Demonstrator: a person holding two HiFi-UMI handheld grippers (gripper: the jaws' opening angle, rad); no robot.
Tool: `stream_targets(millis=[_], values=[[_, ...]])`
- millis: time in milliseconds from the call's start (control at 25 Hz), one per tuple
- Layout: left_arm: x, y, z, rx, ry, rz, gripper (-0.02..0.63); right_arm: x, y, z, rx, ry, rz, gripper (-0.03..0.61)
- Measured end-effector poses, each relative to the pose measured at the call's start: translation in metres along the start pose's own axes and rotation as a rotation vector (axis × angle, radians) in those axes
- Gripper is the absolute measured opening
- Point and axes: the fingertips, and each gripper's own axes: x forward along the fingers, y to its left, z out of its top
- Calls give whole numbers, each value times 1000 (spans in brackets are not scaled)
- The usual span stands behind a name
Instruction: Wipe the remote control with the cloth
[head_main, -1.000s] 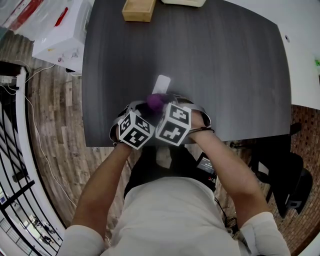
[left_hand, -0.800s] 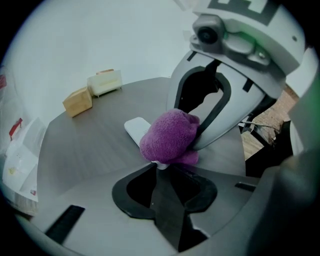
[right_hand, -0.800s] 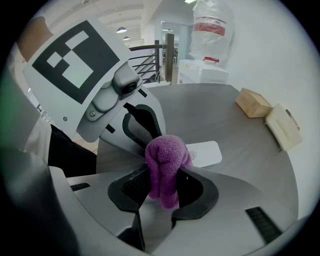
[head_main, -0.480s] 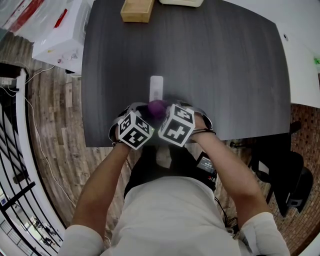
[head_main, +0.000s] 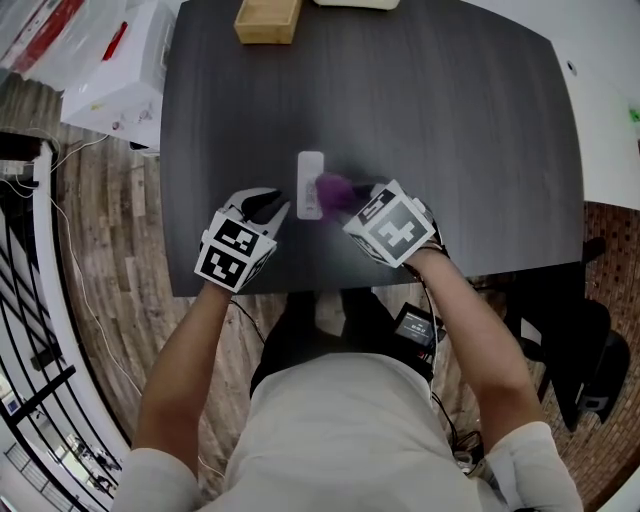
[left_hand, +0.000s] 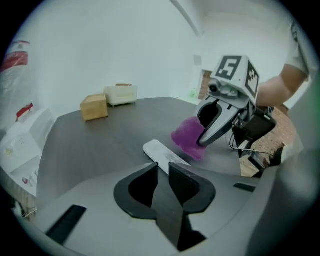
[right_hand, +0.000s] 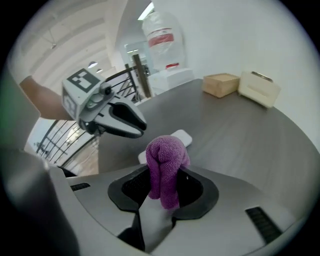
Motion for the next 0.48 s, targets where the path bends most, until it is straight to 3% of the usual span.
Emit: stream_targets(millis=[160, 360, 480], values=[[25, 15, 16, -52, 7, 35, 51, 12, -45, 13, 109, -3, -134, 132], [50, 13, 7, -93, 74, 50, 38, 25, -62, 32, 194, 10, -121, 132], [52, 11, 6, -105, 74, 50, 14, 33, -58, 30, 190, 42, -113, 132]])
